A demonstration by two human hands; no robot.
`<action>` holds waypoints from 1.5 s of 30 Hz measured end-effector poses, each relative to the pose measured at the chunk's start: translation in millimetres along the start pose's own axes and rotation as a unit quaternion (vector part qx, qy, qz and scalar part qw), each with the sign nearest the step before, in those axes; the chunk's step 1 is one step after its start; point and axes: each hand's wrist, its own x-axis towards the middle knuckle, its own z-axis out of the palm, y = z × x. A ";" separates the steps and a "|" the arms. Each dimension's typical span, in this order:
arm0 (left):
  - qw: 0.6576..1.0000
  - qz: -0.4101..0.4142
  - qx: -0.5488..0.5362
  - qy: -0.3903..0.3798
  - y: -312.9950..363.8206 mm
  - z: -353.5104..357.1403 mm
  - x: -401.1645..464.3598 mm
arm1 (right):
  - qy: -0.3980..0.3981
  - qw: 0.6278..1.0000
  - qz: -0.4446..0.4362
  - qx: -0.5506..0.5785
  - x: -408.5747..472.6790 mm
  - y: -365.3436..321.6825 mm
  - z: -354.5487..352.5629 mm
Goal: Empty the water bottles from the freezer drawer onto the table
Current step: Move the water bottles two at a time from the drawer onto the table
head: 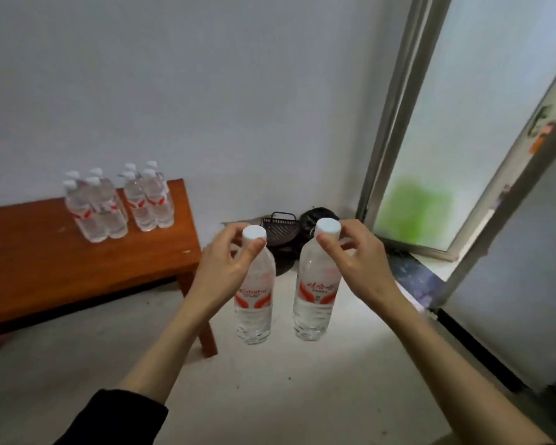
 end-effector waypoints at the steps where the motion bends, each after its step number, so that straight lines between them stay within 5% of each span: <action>1: 1.000 -0.011 0.009 0.009 -14.2 -13.7 5.6 | -0.020 1.000 -0.012 -0.001 11.7 -3.9 20.0; 11: 0.990 -0.115 0.055 0.067 -144.5 -119.3 99.3 | -0.170 0.980 -0.100 -0.018 143.1 -18.4 215.2; 22: 0.968 -0.230 0.038 0.098 -271.1 -188.1 223.9 | -0.317 0.941 -0.100 -0.062 272.7 -25.1 387.5; 34: 0.961 -0.270 0.015 0.060 -389.0 -211.2 312.6 | -0.368 0.927 -0.024 -0.072 339.5 1.0 512.1; 45: 0.973 -0.224 0.054 0.025 -432.6 -207.5 353.6 | -0.318 0.945 0.004 -0.078 362.0 5.6 550.3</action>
